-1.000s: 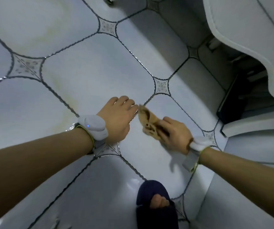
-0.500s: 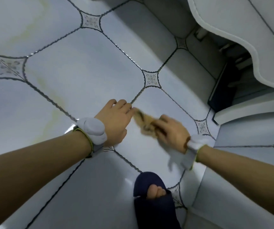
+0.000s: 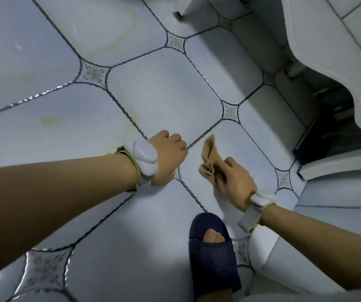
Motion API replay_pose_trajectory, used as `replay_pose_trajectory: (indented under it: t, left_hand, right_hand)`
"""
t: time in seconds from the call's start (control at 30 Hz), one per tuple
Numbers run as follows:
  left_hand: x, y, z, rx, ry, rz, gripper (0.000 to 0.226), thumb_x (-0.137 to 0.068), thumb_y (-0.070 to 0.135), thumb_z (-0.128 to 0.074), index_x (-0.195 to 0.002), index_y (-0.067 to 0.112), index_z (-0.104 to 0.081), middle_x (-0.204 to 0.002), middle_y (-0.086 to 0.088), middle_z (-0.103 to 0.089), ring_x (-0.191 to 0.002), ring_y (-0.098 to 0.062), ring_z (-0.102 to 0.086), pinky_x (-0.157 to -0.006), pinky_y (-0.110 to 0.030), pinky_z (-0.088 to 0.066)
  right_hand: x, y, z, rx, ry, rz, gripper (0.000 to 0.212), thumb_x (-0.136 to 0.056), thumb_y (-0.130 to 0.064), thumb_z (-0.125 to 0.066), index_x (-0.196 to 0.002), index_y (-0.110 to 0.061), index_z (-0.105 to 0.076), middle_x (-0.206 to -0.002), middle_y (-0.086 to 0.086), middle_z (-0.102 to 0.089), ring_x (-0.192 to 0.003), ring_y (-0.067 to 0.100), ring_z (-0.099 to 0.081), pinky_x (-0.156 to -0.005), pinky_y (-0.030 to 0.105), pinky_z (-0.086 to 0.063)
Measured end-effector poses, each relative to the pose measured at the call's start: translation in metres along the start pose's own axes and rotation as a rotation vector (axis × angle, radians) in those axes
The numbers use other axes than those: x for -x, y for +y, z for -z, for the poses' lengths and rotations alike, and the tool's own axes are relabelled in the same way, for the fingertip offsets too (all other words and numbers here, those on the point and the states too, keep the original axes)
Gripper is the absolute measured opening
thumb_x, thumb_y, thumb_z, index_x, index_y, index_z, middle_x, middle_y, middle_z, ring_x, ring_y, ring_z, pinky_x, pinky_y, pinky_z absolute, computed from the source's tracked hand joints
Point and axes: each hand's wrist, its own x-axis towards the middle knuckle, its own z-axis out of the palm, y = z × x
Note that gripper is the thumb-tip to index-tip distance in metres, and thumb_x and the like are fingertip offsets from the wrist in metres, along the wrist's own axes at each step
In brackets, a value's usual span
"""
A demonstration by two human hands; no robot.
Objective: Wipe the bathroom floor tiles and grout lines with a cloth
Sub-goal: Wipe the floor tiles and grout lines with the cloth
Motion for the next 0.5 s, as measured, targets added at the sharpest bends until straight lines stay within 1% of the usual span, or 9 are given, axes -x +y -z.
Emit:
replay_pose_trajectory:
  t: [0.07, 0.1, 0.13, 0.17, 0.27, 0.3, 0.37, 0.43, 0.5]
  left_hand:
    - [-0.007, 0.001, 0.004, 0.019, -0.017, 0.006, 0.042, -0.083, 0.031, -0.047, -0.123, 0.017, -0.048, -0.129, 0.001, -0.047, -0.122, -0.021, -0.039, -0.102, -0.037, -0.034]
    - [-0.010, 0.001, 0.005, 0.027, -0.027, 0.012, 0.043, -0.083, 0.032, -0.047, -0.124, 0.017, -0.048, -0.130, 0.001, -0.048, -0.122, -0.021, -0.040, -0.102, -0.037, -0.034]
    - [-0.014, 0.001, 0.005, 0.027, -0.036, 0.017, 0.044, -0.084, 0.032, -0.047, -0.125, 0.017, -0.048, -0.131, 0.001, -0.047, -0.123, -0.021, -0.040, -0.102, -0.037, -0.034]
    - [-0.018, 0.001, 0.005, 0.023, -0.048, 0.022, 0.044, -0.085, 0.032, -0.046, -0.126, 0.017, -0.047, -0.132, 0.001, -0.047, -0.123, -0.020, -0.039, -0.102, -0.037, -0.034]
    - [-0.028, 0.003, 0.001, 0.048, -0.091, 0.039, 0.045, -0.088, 0.035, -0.046, -0.129, 0.017, -0.045, -0.134, 0.001, -0.045, -0.125, -0.020, -0.038, -0.104, -0.037, -0.033]
    - [-0.027, 0.005, -0.001, 0.060, -0.099, 0.039, 0.046, -0.088, 0.036, -0.046, -0.129, 0.017, -0.045, -0.135, 0.001, -0.044, -0.125, -0.020, -0.038, -0.104, -0.037, -0.033]
    - [-0.034, 0.010, -0.004, 0.078, -0.108, 0.033, 0.047, -0.087, 0.036, -0.046, -0.130, 0.016, -0.044, -0.136, -0.001, -0.043, -0.126, -0.021, -0.038, -0.105, -0.038, -0.032]
    - [-0.042, 0.014, -0.007, 0.084, -0.098, 0.023, 0.047, -0.087, 0.035, -0.046, -0.130, 0.015, -0.043, -0.137, -0.002, -0.042, -0.126, -0.022, -0.038, -0.105, -0.039, -0.032]
    - [-0.049, 0.016, -0.007, 0.083, -0.092, 0.005, 0.047, -0.085, 0.035, -0.048, -0.127, 0.015, -0.044, -0.136, -0.003, -0.042, -0.125, -0.023, -0.038, -0.104, -0.040, -0.032]
  right_hand:
    - [0.008, 0.001, -0.003, 0.025, -0.112, 0.203, 0.023, -0.091, -0.037, -0.047, -0.114, -0.039, -0.050, -0.093, -0.012, -0.043, -0.074, 0.013, -0.047, -0.052, 0.029, -0.040]
    - [0.001, 0.013, -0.002, 0.014, -0.103, 0.240, 0.024, -0.089, -0.036, -0.047, -0.113, -0.038, -0.051, -0.094, -0.012, -0.044, -0.074, 0.013, -0.049, -0.054, 0.027, -0.039]
    - [-0.010, 0.030, -0.001, 0.001, -0.054, 0.201, 0.021, -0.087, -0.034, -0.048, -0.108, -0.035, -0.053, -0.092, -0.010, -0.046, -0.074, 0.016, -0.051, -0.056, 0.027, -0.037]
    - [-0.025, 0.048, 0.002, -0.001, 0.020, 0.082, 0.017, -0.085, -0.030, -0.049, -0.101, -0.032, -0.053, -0.090, -0.008, -0.047, -0.074, 0.021, -0.053, -0.059, 0.028, -0.036]
    - [-0.062, 0.101, 0.020, -0.041, 0.158, -0.441, 0.007, -0.086, -0.022, -0.051, -0.090, -0.026, -0.054, -0.088, 0.001, -0.052, -0.078, 0.033, -0.054, -0.066, 0.033, -0.034]
    - [-0.064, 0.104, 0.020, -0.052, 0.172, -0.508, 0.006, -0.087, -0.021, -0.051, -0.090, -0.024, -0.053, -0.089, 0.005, -0.054, -0.078, 0.034, -0.053, -0.067, 0.033, -0.033]
    - [-0.056, 0.094, 0.018, -0.053, 0.151, -0.406, 0.009, -0.086, -0.021, -0.048, -0.094, -0.025, -0.052, -0.089, 0.008, -0.053, -0.074, 0.034, -0.052, -0.066, 0.034, -0.035]
    - [-0.030, 0.074, 0.012, -0.075, 0.055, -0.126, 0.021, -0.086, -0.025, -0.049, -0.106, -0.028, -0.053, -0.088, 0.001, -0.048, -0.071, 0.030, -0.053, -0.062, 0.033, -0.038]
    - [0.007, 0.056, 0.011, -0.046, -0.124, 0.140, 0.024, -0.087, -0.030, -0.051, -0.111, -0.033, -0.051, -0.090, -0.009, -0.042, -0.071, 0.020, -0.051, -0.056, 0.029, -0.035]
